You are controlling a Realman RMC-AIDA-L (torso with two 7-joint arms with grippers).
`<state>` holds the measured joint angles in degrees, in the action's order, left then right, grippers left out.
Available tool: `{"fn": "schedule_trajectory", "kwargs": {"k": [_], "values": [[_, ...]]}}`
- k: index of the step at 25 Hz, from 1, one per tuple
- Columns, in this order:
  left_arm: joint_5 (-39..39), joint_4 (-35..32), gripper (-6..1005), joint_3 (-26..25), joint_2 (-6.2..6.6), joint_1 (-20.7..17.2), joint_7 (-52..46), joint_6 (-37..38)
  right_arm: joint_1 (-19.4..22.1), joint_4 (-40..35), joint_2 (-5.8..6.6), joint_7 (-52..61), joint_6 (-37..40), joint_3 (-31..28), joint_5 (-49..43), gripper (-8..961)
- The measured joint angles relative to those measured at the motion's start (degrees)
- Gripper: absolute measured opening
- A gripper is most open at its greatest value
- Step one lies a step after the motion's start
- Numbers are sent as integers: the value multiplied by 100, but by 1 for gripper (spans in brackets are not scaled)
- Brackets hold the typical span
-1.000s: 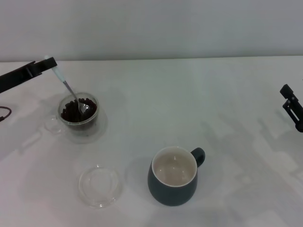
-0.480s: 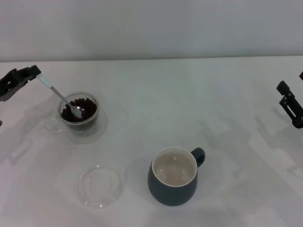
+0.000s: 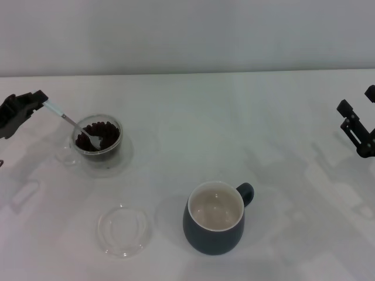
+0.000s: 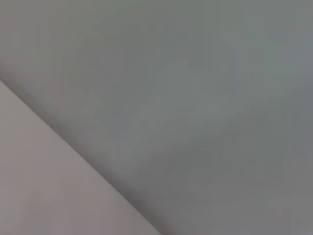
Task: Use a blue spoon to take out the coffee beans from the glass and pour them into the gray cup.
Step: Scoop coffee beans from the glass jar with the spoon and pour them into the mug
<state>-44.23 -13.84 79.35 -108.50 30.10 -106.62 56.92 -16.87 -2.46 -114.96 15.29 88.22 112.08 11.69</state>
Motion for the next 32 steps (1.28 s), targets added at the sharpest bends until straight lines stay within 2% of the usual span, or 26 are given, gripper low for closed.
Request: {"fn": "schedule_trajectory", "kwargs": {"k": [7, 18, 25, 32], "values": [[290, -66, 132, -10, -5, -221, 66, 199, 20, 0, 0, 0, -12, 7, 0, 607], [324, -144, 132, -301, -11, -480, 184, 747, -10, -48, 0, 0, -12, 69, 0, 607], [304, -216, 132, -299, -18, -416, 191, 948, -9, -98, 0, 0, 25, 70, 0, 607], [-149, -434, 132, -247, -115, -120, 135, 1049, -9, -136, 0, 0, 44, 68, 0, 607]]}}
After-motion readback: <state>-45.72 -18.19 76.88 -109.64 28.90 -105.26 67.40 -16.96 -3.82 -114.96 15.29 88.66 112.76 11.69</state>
